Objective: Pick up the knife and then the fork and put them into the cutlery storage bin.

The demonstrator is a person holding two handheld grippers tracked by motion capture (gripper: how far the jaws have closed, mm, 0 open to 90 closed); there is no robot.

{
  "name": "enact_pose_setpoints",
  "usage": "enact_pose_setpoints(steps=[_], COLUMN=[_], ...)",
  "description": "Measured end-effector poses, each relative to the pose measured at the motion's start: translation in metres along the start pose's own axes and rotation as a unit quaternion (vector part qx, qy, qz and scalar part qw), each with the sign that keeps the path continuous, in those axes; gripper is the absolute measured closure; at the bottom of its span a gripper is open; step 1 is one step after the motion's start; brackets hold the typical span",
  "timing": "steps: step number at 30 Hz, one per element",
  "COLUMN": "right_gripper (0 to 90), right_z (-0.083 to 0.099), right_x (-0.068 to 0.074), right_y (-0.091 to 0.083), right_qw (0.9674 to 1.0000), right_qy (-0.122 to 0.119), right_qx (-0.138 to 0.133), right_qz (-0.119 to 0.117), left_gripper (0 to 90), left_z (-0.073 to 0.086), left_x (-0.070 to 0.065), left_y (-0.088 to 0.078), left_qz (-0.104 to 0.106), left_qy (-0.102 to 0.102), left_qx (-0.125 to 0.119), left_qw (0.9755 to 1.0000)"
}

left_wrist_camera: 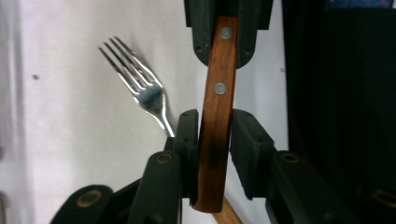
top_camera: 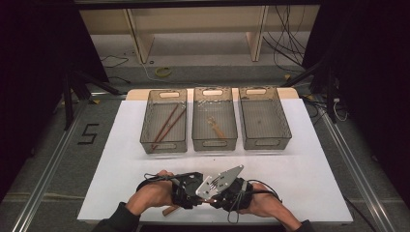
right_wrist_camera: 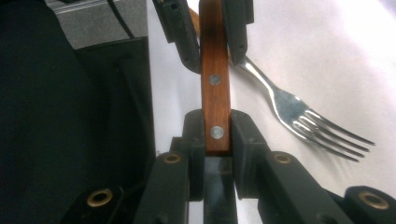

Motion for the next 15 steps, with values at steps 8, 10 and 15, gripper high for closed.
enact_pose_setpoints(steps=[8,10,15], right_gripper=[78.3,78.3,78.3], right_z=[0.002,0.003,0.008], right_x=[-0.003,-0.006,-0.014], right_y=[-0.004,-0.006,-0.014], right_qw=[1.0000,0.9999,0.9990], right_qy=[0.002,0.007,0.030], right_qx=[-0.004,-0.005,-0.012], right_qz=[0.006,0.013,0.030], left_gripper=[45.7,41.6,32.4], left_z=[0.005,0.008,0.019], left_x=[0.010,0.013,0.020], left_y=[-0.011,-0.015,-0.020], left_qz=[-0.030,-0.038,-0.047], left_qy=[-0.066,-0.090,-0.162], left_qx=[-0.039,-0.058,-0.099], left_qw=[0.9966,0.9935,0.9807])
Point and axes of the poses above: each handheld gripper's, and its own axes: y roughly forward along the jaws, z roughly out of its underside, x roughly to its left, the point moved 2 cm from there along y, roughly forward along the jaws, and after that the axes turned 6 degrees about x, right-handed, at the moved point
